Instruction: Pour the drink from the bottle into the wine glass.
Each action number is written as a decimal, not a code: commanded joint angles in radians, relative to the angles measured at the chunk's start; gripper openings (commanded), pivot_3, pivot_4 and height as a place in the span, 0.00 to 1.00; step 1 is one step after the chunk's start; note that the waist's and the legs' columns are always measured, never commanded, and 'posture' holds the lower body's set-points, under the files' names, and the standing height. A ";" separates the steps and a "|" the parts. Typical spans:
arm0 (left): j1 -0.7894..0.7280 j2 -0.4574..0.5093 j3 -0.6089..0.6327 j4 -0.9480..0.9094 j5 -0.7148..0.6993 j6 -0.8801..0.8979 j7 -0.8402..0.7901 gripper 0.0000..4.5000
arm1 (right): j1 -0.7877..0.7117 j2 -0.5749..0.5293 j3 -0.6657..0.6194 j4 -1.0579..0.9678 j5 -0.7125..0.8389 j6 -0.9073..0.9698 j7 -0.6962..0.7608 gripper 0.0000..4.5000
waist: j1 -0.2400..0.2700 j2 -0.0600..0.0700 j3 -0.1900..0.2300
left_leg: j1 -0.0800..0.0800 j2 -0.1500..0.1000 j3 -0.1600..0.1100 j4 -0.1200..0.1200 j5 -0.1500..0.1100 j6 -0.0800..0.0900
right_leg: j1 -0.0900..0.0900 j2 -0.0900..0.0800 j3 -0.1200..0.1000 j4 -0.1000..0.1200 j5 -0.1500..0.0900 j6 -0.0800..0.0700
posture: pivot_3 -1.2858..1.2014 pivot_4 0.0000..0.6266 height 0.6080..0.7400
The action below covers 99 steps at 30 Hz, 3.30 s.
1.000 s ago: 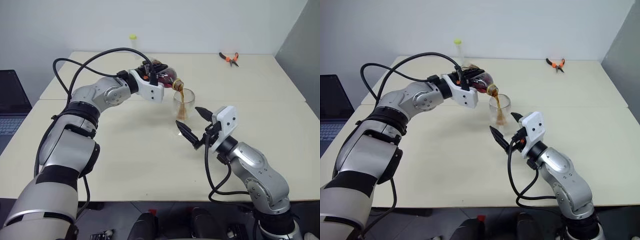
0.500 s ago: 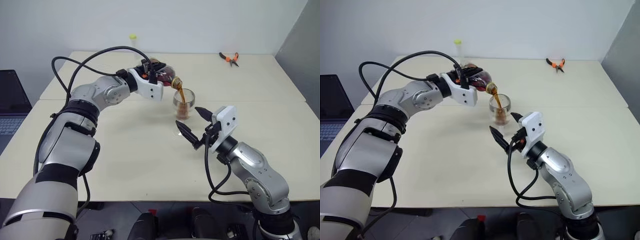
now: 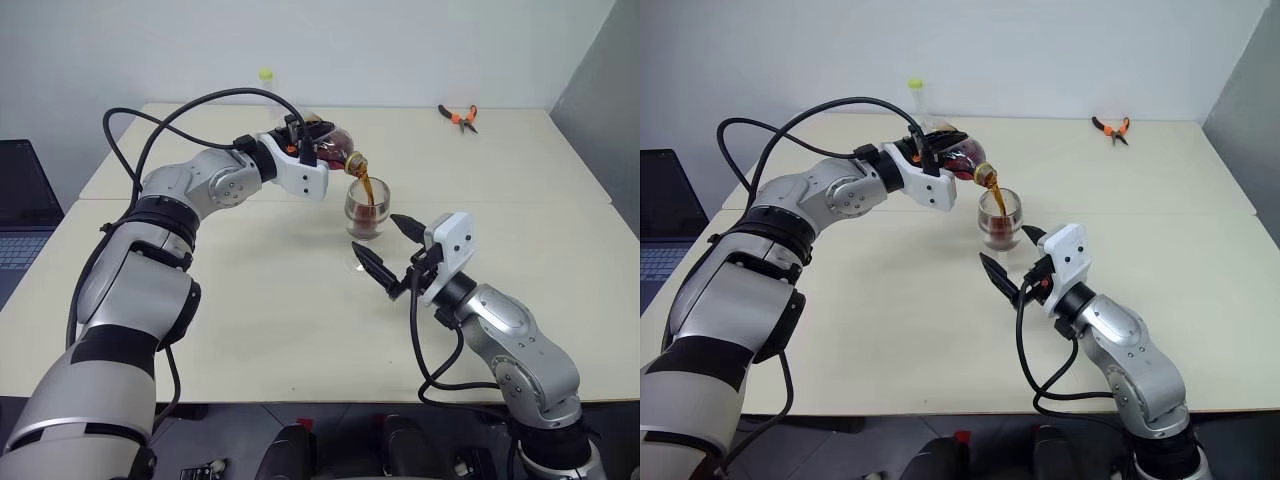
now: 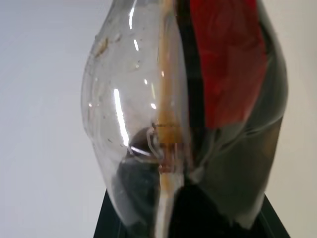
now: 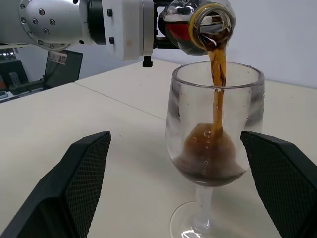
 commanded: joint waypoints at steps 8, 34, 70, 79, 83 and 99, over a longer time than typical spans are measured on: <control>-0.046 0.018 0.006 -0.005 -0.006 -0.001 0.024 0.19 | -0.006 -0.004 -0.018 -0.028 0.002 -0.006 0.004 1.00 | 0.000 0.000 0.000 | 0.000 0.000 0.000 0.000 0.000 0.000 | 0.000 0.000 0.000 0.000 0.000 0.000 | 0.52 0.24 1.00; -0.046 0.023 0.005 -0.004 -0.004 -0.001 0.020 0.19 | 0.006 0.001 -0.029 -0.022 -0.008 -0.016 -0.007 1.00 | 0.000 0.000 0.000 | 0.000 0.000 0.000 0.000 0.000 0.000 | 0.000 0.000 0.000 0.000 0.000 0.000 | 0.52 0.24 1.00; -0.020 0.001 0.035 -0.010 -0.064 -0.034 -0.033 0.18 | 0.000 0.013 -0.025 -0.013 -0.008 -0.019 -0.004 1.00 | 0.000 0.000 0.000 | 0.000 0.000 0.000 0.000 0.000 0.000 | 0.000 0.000 0.000 0.000 0.000 0.000 | 0.52 0.24 1.00; 0.011 -0.014 0.088 -0.018 -0.178 -0.033 -0.130 0.18 | -0.006 0.011 -0.021 -0.001 -0.010 -0.028 0.010 1.00 | 0.000 0.000 0.000 | 0.000 0.000 0.000 0.001 0.000 0.000 | 0.000 0.000 0.000 0.001 0.000 0.000 | 0.52 0.24 1.00; 0.027 -0.019 0.093 -0.035 -0.202 -0.051 -0.151 0.18 | -0.010 0.009 -0.016 0.004 -0.016 -0.035 0.017 1.00 | -0.001 0.000 0.000 | 0.000 0.000 0.000 0.001 0.000 0.000 | 0.000 0.000 0.000 0.001 0.000 0.000 | 0.52 0.24 1.00; 0.209 -0.120 0.415 -0.090 -0.644 0.214 -0.432 0.18 | 0.023 -0.038 0.001 -0.078 -0.003 -0.067 0.107 1.00 | -0.011 0.000 0.000 | 0.001 0.001 0.000 0.001 0.000 -0.001 | 0.000 0.000 0.000 0.001 0.000 0.000 | 0.52 0.24 1.00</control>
